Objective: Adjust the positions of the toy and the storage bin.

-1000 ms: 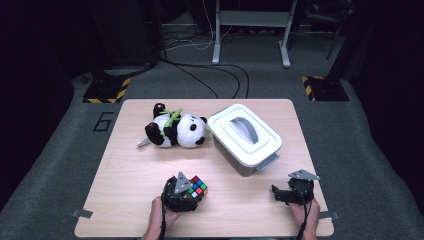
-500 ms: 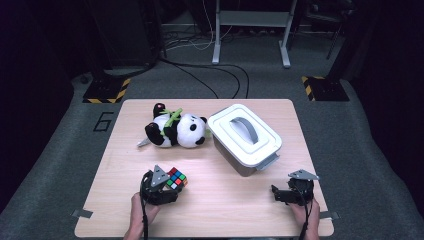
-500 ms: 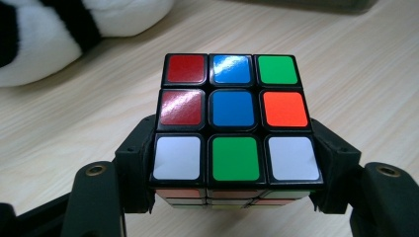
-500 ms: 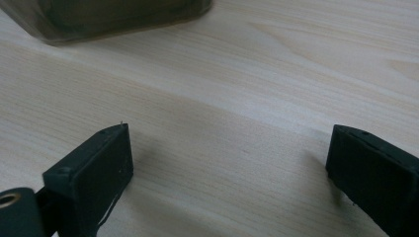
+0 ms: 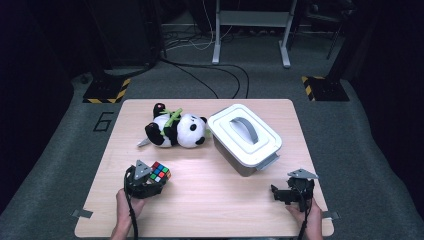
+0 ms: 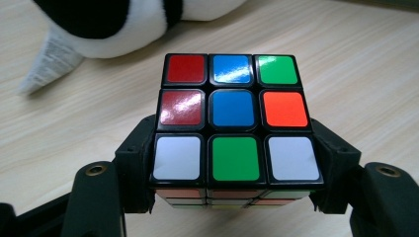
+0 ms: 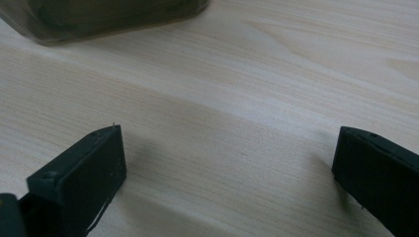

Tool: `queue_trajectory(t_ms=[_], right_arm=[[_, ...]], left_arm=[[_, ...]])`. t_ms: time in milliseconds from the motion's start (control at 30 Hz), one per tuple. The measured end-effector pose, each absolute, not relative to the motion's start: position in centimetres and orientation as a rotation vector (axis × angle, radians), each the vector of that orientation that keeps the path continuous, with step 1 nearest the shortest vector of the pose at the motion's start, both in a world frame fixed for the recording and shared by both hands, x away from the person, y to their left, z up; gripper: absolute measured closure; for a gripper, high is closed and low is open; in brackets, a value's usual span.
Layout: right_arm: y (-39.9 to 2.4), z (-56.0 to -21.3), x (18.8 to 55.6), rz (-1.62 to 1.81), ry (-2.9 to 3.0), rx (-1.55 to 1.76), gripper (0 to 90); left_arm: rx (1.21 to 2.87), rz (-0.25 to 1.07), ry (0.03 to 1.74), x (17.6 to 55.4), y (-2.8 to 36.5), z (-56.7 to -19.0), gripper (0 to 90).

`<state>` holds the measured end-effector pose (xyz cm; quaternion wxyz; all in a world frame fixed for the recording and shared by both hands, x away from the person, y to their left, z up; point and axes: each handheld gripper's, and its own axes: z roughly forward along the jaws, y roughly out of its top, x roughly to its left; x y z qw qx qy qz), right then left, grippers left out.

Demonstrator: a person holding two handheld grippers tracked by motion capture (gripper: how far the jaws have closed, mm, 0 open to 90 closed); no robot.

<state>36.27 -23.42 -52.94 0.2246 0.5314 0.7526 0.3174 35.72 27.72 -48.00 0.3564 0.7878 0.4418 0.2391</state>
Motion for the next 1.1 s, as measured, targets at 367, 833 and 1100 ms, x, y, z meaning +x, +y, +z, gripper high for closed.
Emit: queue_trajectory(t_ms=[367,833,1100], right_arm=[[-23.1,-52.9,36.3,0.873,2.052,1.491,0.0],[-23.2,-52.9,36.3,0.874,2.057,1.487,0.0],[-23.1,-52.9,36.4,0.869,2.057,1.484,0.0]], left_arm=[[1.978,0.665,1.229,37.2,30.7,-47.4,34.0],[1.896,0.743,1.351,39.6,34.6,-46.9,34.0],[1.869,0.787,1.42,40.9,37.1,-46.8,34.1]])
